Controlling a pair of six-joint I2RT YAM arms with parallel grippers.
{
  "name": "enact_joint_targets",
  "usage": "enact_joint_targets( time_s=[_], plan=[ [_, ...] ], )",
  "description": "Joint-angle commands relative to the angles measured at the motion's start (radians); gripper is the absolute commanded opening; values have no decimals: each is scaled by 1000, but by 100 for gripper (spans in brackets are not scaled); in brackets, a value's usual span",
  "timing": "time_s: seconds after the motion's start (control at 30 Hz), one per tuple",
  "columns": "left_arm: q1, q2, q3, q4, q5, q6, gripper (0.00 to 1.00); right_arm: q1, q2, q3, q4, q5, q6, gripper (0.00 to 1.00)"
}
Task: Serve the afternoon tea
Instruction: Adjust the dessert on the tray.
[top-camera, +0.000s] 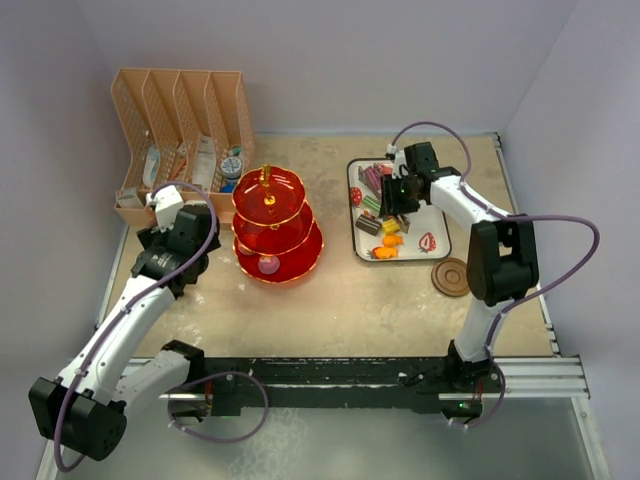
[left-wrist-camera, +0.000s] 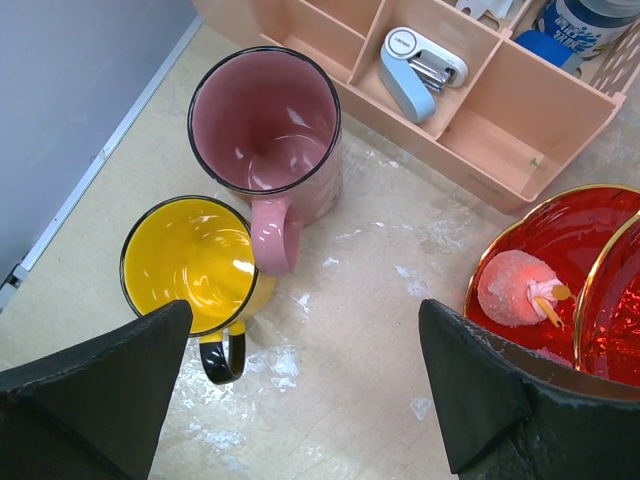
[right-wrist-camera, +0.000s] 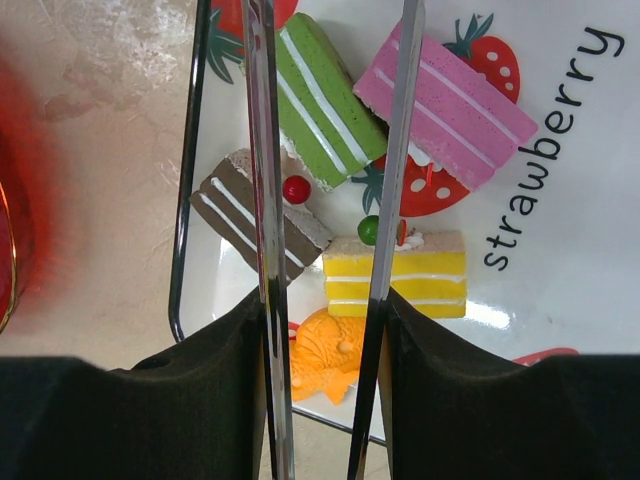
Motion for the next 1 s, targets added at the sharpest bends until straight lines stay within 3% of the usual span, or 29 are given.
enact_joint_targets(
  time_s=[0.0,0.97],
  plan=[
    [-4,11,25,7,-23,-6,92,1,-17,47,-2,9,-15,44],
    [-5,25,27,6,-21,-3,91,1,4,103,-21,24,3,45]
  ],
)
